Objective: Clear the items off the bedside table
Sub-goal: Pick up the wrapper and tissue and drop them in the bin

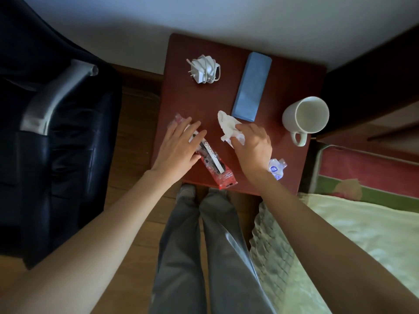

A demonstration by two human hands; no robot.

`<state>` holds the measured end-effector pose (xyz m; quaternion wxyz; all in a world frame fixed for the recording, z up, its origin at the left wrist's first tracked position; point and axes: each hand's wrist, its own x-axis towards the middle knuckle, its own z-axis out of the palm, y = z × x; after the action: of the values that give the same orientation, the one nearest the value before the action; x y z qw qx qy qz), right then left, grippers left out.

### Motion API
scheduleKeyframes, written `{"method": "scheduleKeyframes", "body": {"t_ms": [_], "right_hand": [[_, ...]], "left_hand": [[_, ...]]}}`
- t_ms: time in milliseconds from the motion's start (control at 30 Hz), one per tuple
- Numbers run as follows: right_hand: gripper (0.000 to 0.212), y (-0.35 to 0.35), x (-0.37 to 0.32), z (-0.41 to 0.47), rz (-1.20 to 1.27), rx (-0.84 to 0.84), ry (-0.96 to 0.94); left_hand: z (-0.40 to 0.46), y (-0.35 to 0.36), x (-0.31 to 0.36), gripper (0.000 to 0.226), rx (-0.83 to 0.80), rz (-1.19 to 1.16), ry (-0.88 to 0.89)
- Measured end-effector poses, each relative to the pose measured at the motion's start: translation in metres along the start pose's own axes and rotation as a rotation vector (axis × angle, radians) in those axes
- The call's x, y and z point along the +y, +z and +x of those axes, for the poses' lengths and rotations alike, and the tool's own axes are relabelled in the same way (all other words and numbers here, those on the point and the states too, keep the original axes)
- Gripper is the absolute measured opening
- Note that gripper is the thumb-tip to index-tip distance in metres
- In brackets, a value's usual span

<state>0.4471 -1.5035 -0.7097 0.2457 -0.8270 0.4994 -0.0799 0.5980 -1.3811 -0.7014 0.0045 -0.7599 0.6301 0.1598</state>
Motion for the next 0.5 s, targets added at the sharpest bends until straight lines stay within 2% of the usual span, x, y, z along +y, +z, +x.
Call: {"method": "scheduleKeyframes", "body": {"t_ms": [233,400,500], "right_hand": [[0.024,-0.025,0.014,-0.019,0.085,0.087,0.031],[0.024,-0.033,0.019,-0.037,0.081,0.131,0.071],[0.024,-0.04,0.016,-0.047,0.078,0.147,0.1]], "left_hand": [[0.02,-0.001,0.001,0.051,-0.119,0.057,0.122],[0.022,0.007,0.002,0.029,-0.029,0.024,0.195],[0.016,0.007,0.001,0.024,-0.015,-0.002,0.145]]}}
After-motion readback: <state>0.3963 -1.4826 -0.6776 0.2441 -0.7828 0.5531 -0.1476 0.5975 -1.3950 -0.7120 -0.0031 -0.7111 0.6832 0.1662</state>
